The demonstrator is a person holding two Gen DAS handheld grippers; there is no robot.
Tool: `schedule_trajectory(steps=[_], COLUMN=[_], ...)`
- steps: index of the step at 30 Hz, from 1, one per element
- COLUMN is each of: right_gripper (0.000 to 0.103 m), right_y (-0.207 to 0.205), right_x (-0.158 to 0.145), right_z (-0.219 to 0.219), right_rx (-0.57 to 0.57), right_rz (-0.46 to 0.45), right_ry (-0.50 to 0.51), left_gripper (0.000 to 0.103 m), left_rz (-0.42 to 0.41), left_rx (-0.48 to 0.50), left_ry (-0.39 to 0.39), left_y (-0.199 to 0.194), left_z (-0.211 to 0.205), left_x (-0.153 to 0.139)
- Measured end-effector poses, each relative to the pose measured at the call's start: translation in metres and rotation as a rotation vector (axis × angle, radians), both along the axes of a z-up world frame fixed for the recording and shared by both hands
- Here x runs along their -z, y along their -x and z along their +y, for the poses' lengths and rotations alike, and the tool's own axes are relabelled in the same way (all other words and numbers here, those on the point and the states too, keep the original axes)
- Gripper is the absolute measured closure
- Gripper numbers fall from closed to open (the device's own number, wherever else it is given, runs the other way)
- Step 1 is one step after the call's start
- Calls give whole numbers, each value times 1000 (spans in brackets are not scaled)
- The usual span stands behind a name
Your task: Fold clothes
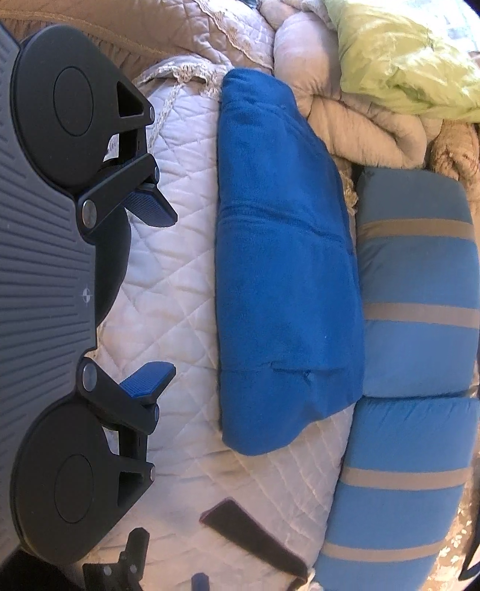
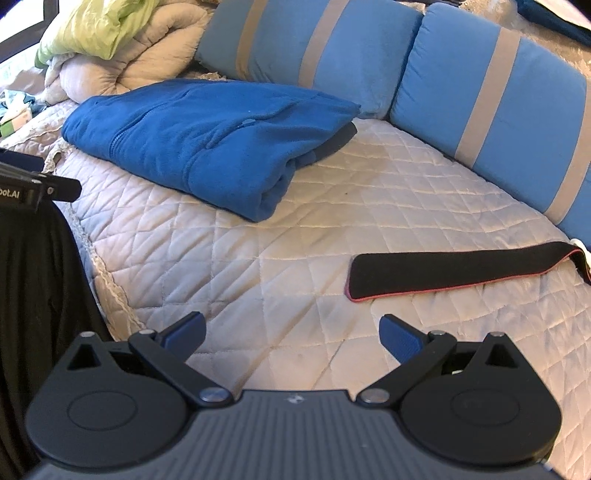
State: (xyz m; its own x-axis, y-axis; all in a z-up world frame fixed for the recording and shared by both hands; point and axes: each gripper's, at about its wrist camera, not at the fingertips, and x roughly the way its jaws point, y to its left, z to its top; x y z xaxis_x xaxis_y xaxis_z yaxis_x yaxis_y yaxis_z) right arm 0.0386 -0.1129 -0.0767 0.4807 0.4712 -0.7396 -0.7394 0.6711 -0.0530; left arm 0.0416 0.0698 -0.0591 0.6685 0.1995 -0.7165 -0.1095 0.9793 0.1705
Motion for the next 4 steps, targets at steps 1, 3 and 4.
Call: schedule_trajectory(steps=[1, 3, 4], right_gripper=[0, 0, 0], right_y=[0, 1, 1], right_x=[0, 0, 1], right_z=[-1, -1, -2], right_rx=[-1, -3, -4], right_rz=[-1, -5, -8], right_ry=[0, 7, 10], left_gripper=[24, 24, 24], left_rz=[-6, -13, -7], left_rx=[0, -1, 7], left_ry=[-10, -22, -20], left_y=[0, 0, -1], left_z=[-1, -3, -4], left_x=[0, 0, 0])
